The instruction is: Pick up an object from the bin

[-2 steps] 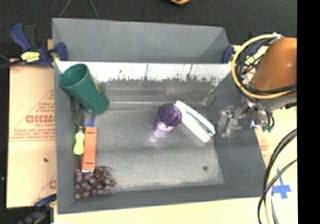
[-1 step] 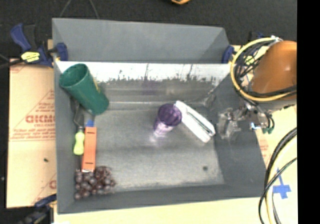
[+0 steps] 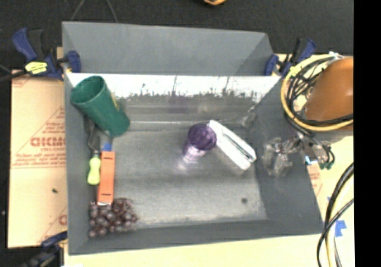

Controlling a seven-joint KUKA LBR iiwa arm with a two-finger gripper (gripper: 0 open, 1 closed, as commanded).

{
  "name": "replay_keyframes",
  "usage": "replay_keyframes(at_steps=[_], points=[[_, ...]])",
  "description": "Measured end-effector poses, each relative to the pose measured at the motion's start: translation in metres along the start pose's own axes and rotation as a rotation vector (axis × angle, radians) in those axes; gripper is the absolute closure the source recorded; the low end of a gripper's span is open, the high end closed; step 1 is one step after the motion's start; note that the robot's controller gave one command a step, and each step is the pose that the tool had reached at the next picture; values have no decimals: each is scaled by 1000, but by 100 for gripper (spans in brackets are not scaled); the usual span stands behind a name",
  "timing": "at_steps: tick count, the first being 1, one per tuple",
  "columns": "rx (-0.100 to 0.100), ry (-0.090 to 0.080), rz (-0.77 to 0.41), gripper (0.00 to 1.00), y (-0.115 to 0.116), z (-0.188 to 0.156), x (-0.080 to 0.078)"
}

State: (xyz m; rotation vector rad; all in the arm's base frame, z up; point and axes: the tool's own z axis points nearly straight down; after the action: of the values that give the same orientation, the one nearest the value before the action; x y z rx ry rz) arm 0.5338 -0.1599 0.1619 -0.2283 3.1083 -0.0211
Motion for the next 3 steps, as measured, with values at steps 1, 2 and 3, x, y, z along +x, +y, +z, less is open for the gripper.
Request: replay_keyframes(at_steps=[1, 2, 3], points=[[-10, 15, -75, 100, 41, 81, 18], [3, 0, -37, 100, 58, 78, -13], [0, 1, -84, 100, 63, 85, -10]])
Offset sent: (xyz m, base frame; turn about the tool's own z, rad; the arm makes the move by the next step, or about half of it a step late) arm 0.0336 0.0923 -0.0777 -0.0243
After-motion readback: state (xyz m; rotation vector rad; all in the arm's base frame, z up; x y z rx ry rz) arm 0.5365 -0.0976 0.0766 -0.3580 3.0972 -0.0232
